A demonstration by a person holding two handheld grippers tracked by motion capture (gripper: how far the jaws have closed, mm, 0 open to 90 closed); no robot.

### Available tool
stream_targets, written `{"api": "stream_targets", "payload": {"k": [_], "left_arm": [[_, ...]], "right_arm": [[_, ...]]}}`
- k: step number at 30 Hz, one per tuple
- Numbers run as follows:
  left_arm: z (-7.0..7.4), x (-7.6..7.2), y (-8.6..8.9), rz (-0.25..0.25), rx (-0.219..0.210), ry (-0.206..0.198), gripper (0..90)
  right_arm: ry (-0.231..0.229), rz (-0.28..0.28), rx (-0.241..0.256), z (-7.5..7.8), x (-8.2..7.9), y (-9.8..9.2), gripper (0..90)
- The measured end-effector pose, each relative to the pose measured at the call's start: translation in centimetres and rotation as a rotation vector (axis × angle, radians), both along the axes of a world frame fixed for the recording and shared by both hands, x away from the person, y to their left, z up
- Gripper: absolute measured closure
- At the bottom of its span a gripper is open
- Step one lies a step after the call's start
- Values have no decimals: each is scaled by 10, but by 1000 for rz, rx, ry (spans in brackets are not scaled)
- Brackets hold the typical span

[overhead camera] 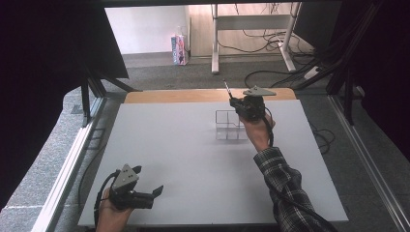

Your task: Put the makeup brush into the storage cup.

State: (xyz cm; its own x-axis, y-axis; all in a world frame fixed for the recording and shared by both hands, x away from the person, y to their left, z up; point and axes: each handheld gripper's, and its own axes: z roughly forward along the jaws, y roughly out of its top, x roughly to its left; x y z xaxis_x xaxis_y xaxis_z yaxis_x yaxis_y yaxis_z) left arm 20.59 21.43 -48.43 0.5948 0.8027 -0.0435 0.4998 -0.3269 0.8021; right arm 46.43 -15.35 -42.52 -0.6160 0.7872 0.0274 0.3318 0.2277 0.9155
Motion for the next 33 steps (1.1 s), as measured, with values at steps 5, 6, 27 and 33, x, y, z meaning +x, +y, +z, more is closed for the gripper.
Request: {"api": "stream_targets", "payload": {"k": [5,6,27,33], "left_arm": [[0,0,0,-3,4,-1,0],[0,0,0,-4,4,0,0],[-1,0,-1,-14,14,3,0],[-2,0,-2,-16,20,6,0]], "right_arm": [[2,4,0,-5,4,7,829],[-1,1,1,-6,5,8,829],[24,-15,-17,-34,8,12,827],[28,-22,-17,-38,7,10,827]]}}
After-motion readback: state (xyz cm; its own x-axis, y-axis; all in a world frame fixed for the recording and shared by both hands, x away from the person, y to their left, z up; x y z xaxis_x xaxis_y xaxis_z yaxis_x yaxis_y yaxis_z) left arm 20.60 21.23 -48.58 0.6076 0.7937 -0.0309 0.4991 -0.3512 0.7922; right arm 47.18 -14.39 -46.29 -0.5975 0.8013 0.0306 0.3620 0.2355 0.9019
